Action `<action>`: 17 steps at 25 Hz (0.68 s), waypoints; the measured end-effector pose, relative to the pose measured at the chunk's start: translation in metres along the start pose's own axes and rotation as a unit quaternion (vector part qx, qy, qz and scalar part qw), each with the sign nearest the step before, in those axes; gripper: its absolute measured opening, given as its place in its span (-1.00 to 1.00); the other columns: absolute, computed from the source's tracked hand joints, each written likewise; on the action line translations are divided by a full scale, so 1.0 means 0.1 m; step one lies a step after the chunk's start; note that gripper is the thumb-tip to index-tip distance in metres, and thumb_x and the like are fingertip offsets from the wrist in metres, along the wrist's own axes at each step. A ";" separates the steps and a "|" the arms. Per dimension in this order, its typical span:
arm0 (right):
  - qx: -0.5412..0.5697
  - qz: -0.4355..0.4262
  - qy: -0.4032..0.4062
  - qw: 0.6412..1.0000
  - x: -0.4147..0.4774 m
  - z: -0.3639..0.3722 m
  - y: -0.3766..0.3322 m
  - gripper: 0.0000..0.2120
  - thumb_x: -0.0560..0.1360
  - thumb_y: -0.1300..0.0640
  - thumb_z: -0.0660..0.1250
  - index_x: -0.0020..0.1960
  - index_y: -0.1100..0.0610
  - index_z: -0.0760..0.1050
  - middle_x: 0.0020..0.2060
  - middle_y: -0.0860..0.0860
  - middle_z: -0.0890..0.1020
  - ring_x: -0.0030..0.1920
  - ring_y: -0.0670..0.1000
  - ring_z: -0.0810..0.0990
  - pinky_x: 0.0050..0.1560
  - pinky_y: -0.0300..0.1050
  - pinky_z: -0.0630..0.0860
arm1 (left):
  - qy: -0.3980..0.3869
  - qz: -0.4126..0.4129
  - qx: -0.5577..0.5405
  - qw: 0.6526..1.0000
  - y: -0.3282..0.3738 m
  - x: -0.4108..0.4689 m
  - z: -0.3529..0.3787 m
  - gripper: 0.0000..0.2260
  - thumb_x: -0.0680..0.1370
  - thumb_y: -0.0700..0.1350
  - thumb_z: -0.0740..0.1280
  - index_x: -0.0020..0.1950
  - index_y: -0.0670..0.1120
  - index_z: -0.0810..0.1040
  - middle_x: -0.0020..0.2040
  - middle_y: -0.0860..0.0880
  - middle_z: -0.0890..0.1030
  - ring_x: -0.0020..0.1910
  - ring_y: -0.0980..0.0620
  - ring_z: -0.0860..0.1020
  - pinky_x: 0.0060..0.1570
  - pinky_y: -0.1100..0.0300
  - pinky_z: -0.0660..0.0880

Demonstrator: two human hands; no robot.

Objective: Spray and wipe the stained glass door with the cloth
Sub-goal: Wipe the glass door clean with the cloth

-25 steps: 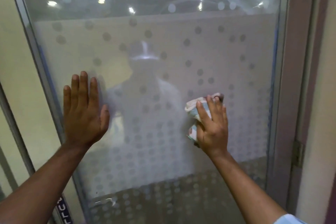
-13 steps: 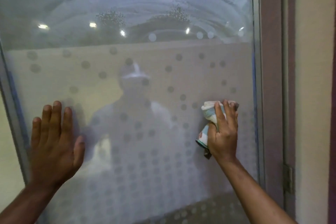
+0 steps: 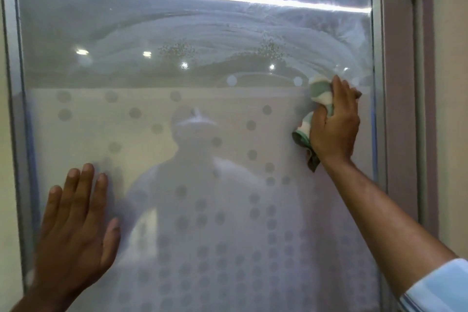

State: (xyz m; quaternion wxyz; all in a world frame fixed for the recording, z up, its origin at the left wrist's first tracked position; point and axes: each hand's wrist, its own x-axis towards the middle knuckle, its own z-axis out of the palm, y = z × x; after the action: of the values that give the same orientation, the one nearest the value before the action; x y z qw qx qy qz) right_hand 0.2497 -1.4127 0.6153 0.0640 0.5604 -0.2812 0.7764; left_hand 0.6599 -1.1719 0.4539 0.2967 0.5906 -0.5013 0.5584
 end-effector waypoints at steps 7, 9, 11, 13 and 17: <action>0.009 0.043 0.017 0.999 0.15 0.21 -0.53 -0.42 0.62 0.17 0.25 0.63 0.13 0.29 0.55 0.19 0.45 0.58 0.25 0.38 0.54 0.18 0.40 | 0.022 0.005 0.006 1.000 -0.01 0.00 0.01 -0.32 0.71 0.10 0.04 0.76 -0.25 0.13 0.78 -0.28 0.11 0.78 -0.30 0.09 0.72 -0.31 0.05; 0.022 0.040 0.013 0.999 0.11 0.29 -0.76 -0.45 0.59 0.17 0.27 0.58 0.18 0.34 0.48 0.23 0.50 0.49 0.26 0.46 0.47 0.15 0.45 | 0.013 0.001 0.005 1.000 0.01 0.01 -0.02 -0.32 0.71 0.10 0.06 0.74 -0.27 0.16 0.77 -0.30 0.14 0.77 -0.32 0.12 0.73 -0.29 0.04; 0.026 0.036 0.007 0.999 0.05 0.39 -1.01 -0.50 0.56 0.18 0.28 0.48 0.24 0.40 0.38 0.24 0.55 0.40 0.28 0.53 0.40 0.15 0.47 | 0.009 0.006 0.004 1.000 0.01 0.03 -0.06 -0.30 0.68 0.09 0.14 0.74 -0.27 0.18 0.76 -0.30 0.17 0.76 -0.32 0.15 0.72 -0.27 0.07; 0.024 0.033 -0.011 0.999 -0.05 0.50 -1.27 -0.52 0.56 0.18 0.28 0.46 0.27 0.40 0.38 0.25 0.55 0.41 0.29 0.51 0.42 0.18 0.44 | 0.010 0.027 0.000 1.000 -0.06 0.05 -0.14 -0.29 0.67 0.10 0.20 0.74 -0.24 0.20 0.76 -0.27 0.19 0.76 -0.29 0.18 0.69 -0.25 0.14; 0.016 0.017 -0.047 0.999 -0.29 0.76 -1.78 -0.46 0.60 0.19 0.27 0.55 0.30 0.31 0.50 0.27 0.46 0.55 0.29 0.38 0.54 0.23 0.33 | 0.020 0.067 -0.030 0.997 -0.38 0.18 -0.30 -0.26 0.69 0.13 0.24 0.76 -0.22 0.14 0.79 -0.22 0.13 0.77 -0.25 0.18 0.69 -0.17 0.19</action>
State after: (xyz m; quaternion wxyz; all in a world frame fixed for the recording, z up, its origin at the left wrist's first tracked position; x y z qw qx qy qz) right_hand 0.3970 -1.2966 0.6701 0.0286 0.5920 -0.2813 0.7547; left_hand 0.6820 -1.1371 0.4852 0.2860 0.5351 -0.5503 0.5736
